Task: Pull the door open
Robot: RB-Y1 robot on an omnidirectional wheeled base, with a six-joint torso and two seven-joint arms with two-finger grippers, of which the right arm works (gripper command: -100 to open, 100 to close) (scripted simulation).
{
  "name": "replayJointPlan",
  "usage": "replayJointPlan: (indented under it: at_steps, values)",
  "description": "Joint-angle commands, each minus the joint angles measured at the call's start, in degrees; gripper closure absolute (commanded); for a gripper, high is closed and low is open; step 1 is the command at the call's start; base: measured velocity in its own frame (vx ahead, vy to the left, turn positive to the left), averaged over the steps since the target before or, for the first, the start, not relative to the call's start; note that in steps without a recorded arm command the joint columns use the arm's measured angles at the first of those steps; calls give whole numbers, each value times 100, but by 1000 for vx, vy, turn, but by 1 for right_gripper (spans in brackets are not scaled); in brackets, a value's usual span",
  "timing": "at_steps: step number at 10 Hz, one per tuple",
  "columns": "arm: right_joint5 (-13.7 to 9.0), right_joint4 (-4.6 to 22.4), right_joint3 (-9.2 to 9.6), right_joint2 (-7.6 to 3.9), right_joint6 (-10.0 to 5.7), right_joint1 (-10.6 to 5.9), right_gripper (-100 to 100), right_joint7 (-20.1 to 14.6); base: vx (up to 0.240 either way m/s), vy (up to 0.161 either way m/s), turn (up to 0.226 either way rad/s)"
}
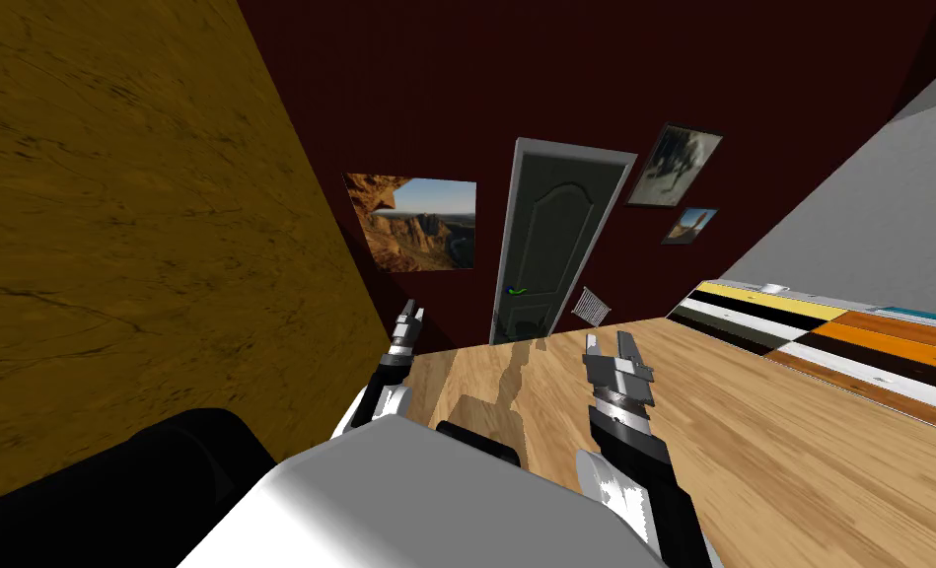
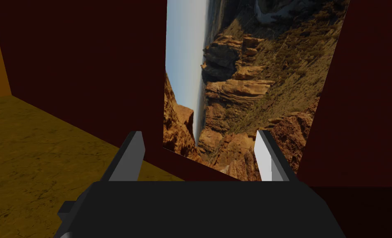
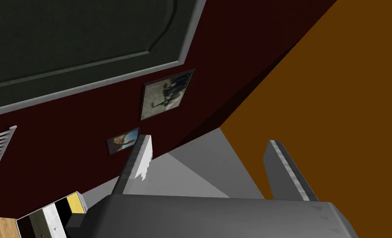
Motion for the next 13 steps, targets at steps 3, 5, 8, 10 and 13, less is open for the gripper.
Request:
replayJointPlan:
  at_steps: [3,5,8,10,13]
  values:
    - [-18,585,-62,-132,-94,-256,-100,-14,66,-54,128]
    - [-27,893,-94,-198,-143,-390,-100,-21,77,-34,124]
    - [-44,1447,-152,-311,-232,-632,-100,-34,83,-55,132]
    - [-57,1784,-197,-396,-300,-818,-100,-43,77,-68,143]
    - [-71,2255,-244,-484,-372,-1014,-100,-54,57,-55,110]
